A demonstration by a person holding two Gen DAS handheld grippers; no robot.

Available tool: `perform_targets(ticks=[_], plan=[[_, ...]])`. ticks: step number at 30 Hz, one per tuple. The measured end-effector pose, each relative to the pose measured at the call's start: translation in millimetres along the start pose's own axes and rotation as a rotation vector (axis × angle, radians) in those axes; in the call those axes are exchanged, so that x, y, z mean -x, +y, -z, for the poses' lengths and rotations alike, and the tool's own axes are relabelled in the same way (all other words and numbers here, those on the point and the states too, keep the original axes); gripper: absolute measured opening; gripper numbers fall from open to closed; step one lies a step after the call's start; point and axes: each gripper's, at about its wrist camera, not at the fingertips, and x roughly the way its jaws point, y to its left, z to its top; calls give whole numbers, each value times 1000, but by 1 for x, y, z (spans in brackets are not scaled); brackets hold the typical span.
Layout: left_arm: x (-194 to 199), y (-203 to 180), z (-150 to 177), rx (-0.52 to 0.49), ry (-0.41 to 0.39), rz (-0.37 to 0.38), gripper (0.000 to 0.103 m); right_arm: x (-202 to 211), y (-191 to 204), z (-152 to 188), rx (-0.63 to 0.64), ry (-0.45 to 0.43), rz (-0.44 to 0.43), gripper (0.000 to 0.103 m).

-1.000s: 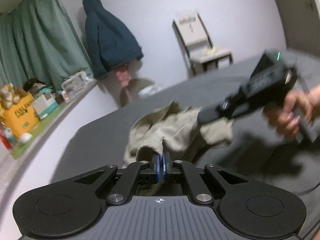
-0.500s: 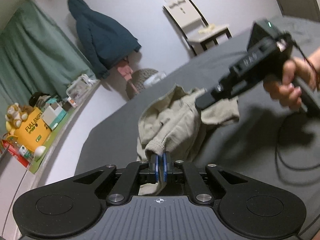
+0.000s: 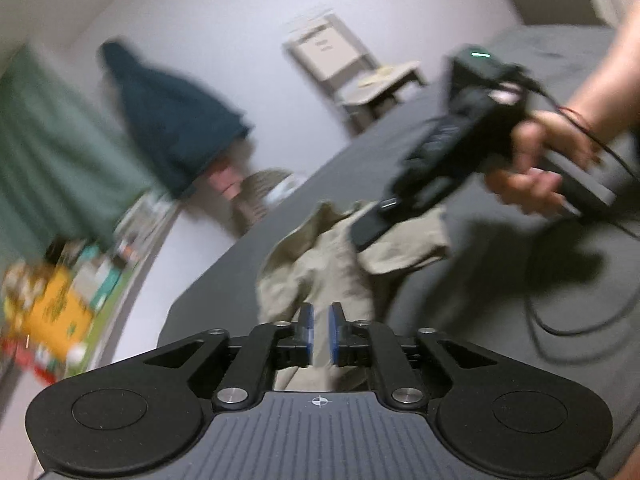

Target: Fold clothes

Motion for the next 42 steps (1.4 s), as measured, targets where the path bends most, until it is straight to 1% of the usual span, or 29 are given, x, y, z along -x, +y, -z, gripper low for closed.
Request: perform_targets(ticks=[1,2,4,6,8,9,11,12,14,15,16,27,29,31,32,35,36,40,41,42], plan=[[2,-3,0,-9,-28,-5,103,-1,1,0,5,4,-1,4],[4,-5,0,-9,-64,-18,103,-1,2,1,11,9,-3,4],[1,-6,-3,-24,-73,-5,103,-2,5,2,22,18,-5,4],[-3,-11,-3,-74,-70,-4,103,-3,7,2,33,27,-8,4],[-5,-20,-1,-161,-87,-17,103,-5,9,3,44,36,-11,4],[-5,-24,0,-196,-95,-8,103,-5,10,3,49,39,-13,4],[-7,-28,-1,-216,-95,21,101,-5,12,3,58,43,-18,4],[-8,-30,-2,-221,-94,35,97,-5,14,3,62,45,-21,4],[-12,-33,-2,-232,-72,46,79,-5,16,2,71,48,-26,4],[-15,-33,-2,-234,-53,48,60,-5,17,2,75,50,-28,4],[-19,-33,-1,-235,-31,49,51,-5,17,2,77,52,-27,4],[-31,-31,12,-184,86,67,50,-6,23,3,89,71,-57,4],[-33,-31,15,-174,107,71,37,-7,26,4,94,75,-69,4],[-35,-30,17,-164,127,74,22,-6,28,4,103,83,-79,4],[-36,-30,18,-159,137,76,17,-6,29,4,105,87,-87,4],[-39,-27,23,-144,173,63,12,-5,31,3,110,102,-114,4],[-40,-25,24,-140,181,59,6,-6,32,3,122,112,-108,4],[-39,-23,28,-143,201,52,6,-10,31,6,162,184,-35,6],[-38,-23,28,-146,206,49,6,-13,29,8,153,212,-19,6],[-38,-24,29,-147,209,48,6,-15,26,9,135,248,-9,8]])
